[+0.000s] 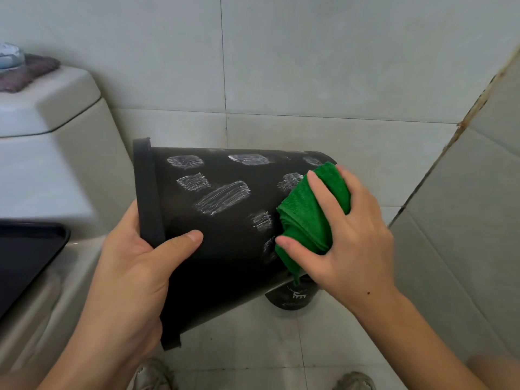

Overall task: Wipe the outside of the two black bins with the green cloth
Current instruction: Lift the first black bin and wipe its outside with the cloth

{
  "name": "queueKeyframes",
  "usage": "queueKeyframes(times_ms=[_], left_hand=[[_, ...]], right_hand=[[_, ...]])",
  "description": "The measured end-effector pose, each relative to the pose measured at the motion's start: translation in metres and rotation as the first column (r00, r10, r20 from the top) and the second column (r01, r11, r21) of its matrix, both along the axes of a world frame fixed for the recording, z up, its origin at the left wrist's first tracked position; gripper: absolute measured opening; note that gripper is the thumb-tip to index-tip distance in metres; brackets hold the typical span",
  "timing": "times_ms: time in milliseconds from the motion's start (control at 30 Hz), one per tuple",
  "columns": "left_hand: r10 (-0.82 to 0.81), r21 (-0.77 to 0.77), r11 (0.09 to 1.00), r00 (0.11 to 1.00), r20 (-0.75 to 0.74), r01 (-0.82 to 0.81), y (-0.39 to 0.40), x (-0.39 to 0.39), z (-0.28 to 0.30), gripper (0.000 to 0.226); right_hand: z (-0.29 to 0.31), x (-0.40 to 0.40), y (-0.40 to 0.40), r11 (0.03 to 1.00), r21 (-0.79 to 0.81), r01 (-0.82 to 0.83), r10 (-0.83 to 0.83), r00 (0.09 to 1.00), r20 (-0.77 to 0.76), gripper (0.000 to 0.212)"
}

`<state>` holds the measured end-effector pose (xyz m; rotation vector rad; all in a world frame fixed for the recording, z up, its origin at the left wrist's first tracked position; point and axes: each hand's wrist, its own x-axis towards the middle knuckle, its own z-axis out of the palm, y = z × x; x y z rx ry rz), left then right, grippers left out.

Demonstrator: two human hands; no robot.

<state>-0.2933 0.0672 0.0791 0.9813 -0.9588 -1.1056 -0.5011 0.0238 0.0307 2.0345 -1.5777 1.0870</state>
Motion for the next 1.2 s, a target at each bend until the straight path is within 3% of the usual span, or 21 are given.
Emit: queueKeyframes(times_ms=[167, 333, 400, 500, 533, 733, 767, 900, 967, 1100, 1133, 1200], left_hand=[[-0.005, 0.006, 1.000, 1.000, 0.001, 0.005, 0.000, -0.005, -0.002, 0.045], [-0.015, -0.014, 1.000, 0.999, -0.031, 0.015, -0.003, -0.006, -0.004, 0.043], [-0.038, -0.024, 0.999, 0.999, 0.002, 0.038, -0.003, -0.003, -0.005, 0.044], [-0.075, -0.028, 0.997, 0.996, 0.053, 0.076, -0.001, -0.004, -0.009, 0.047], [-0.078, -0.027, 0.996, 0.995, 0.059, 0.079, -0.001, -0.006, -0.012, 0.047], [-0.024, -0.046, 0.999, 0.999, 0.044, 0.026, -0.003, -0.007, -0.018, 0.050], [-0.028, -0.049, 0.998, 0.998, 0.050, 0.030, -0.003, -0.006, -0.018, 0.048], [-0.053, -0.086, 0.994, 0.993, 0.108, 0.063, 0.000, -0.008, -0.017, 0.043], [-0.038, -0.095, 0.994, 0.994, 0.098, 0.047, -0.002, -0.010, -0.019, 0.042], [-0.042, -0.083, 0.996, 0.999, 0.017, 0.044, -0.005, -0.011, -0.020, 0.044], [-0.039, -0.072, 0.997, 0.999, -0.008, 0.038, -0.004, -0.011, -0.018, 0.048], [-0.043, -0.067, 0.997, 0.999, -0.024, 0.041, -0.004, -0.009, -0.015, 0.048]], right_hand=[[-0.002, 0.003, -0.003, 0.983, -0.175, -0.051, 0.068, 0.994, 0.089, 0.044], [-0.014, 0.029, 0.027, 0.912, -0.193, -0.363, 0.320, 0.921, -0.220, 0.043], [-0.006, 0.019, 0.016, 0.929, -0.201, -0.312, 0.277, 0.943, -0.185, 0.044], [0.009, 0.004, -0.006, 0.990, -0.123, -0.062, 0.077, 0.990, 0.120, 0.048], [0.008, 0.006, -0.006, 0.994, -0.099, -0.039, 0.054, 0.987, 0.154, 0.050], [-0.007, 0.030, 0.018, 0.938, -0.093, -0.333, 0.321, 0.939, -0.125, 0.055], [-0.005, 0.024, 0.012, 0.946, -0.110, -0.306, 0.294, 0.949, -0.118, 0.055], [0.003, 0.006, -0.006, 0.989, -0.124, -0.079, 0.097, 0.985, 0.140, 0.052], [-0.003, 0.018, 0.005, 0.980, -0.141, -0.141, 0.156, 0.983, 0.099, 0.052], [-0.009, 0.034, 0.024, 0.922, -0.141, -0.360, 0.335, 0.926, -0.174, 0.046], [-0.006, 0.028, 0.019, 0.929, -0.162, -0.334, 0.305, 0.936, -0.176, 0.046], [0.000, 0.014, 0.004, 0.964, -0.199, -0.177, 0.173, 0.984, -0.040, 0.048]])
